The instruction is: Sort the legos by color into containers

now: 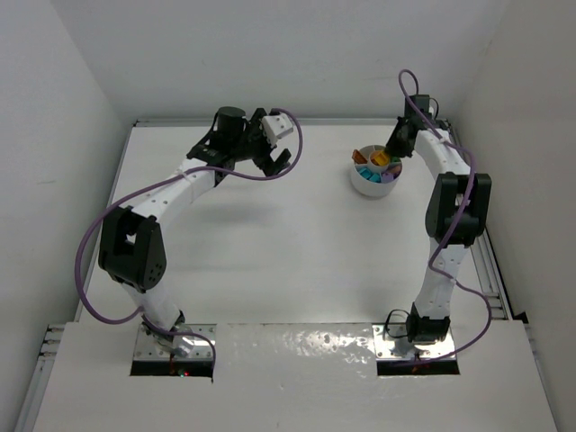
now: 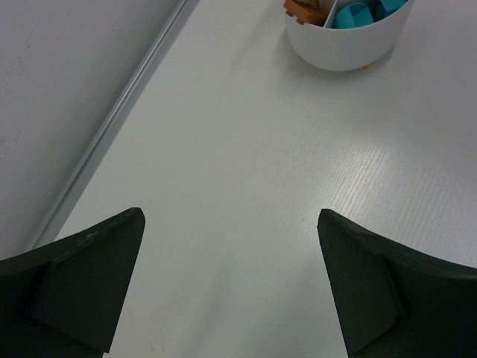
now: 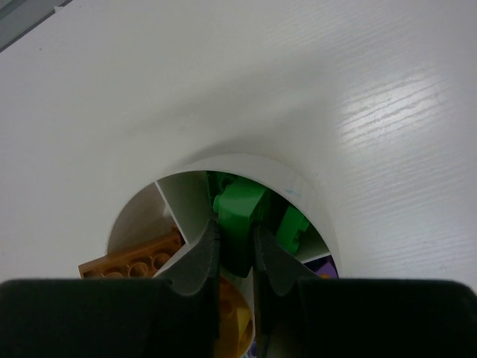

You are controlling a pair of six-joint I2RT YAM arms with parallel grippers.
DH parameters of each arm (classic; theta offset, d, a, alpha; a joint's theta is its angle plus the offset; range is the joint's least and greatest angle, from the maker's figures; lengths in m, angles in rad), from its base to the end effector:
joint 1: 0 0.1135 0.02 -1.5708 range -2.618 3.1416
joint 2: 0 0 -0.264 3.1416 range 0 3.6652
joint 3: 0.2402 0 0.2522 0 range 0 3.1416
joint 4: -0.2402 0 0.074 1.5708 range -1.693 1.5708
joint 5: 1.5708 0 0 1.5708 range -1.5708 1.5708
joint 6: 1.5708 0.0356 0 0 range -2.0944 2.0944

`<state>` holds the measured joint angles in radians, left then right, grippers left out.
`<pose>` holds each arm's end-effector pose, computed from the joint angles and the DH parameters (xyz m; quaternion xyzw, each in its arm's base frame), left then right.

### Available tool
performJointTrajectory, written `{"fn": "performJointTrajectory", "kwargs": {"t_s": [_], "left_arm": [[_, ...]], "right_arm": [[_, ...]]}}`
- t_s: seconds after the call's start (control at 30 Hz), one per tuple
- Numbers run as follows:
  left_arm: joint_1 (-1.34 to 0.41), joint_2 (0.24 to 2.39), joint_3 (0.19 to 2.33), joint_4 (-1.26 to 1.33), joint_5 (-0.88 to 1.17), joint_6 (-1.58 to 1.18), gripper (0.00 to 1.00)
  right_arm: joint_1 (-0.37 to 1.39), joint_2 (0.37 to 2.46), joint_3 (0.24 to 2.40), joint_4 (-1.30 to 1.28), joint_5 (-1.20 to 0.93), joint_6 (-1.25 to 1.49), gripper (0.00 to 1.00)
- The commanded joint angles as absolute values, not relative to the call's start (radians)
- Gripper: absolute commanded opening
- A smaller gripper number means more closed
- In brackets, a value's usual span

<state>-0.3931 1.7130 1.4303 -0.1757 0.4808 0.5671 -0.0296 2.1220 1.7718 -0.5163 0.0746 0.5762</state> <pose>0.3669 -0.1700 0.3174 0.4925 0.6735 -0.1569 0.5284 0.4795 -0.0169 0.2273 0.2921 0.8914 0.0593 0.3413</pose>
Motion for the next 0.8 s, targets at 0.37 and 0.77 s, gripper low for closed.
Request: {"fn": "performJointTrajectory", "kwargs": {"t_s": [0.37, 0.77], "left_arm": [[-0.396, 1.669, 1.433, -0.132, 0.482, 0.574, 1.0], [-0.396, 1.661, 1.417, -0.103, 0.451, 0.537, 1.0]], "right_arm": [[-0.031, 2.092, 1.805, -0.555, 0.113, 0.542, 0.45], [-0.031, 2.025, 1.881, -0.612, 0.1, 0.5, 0.57]]}}
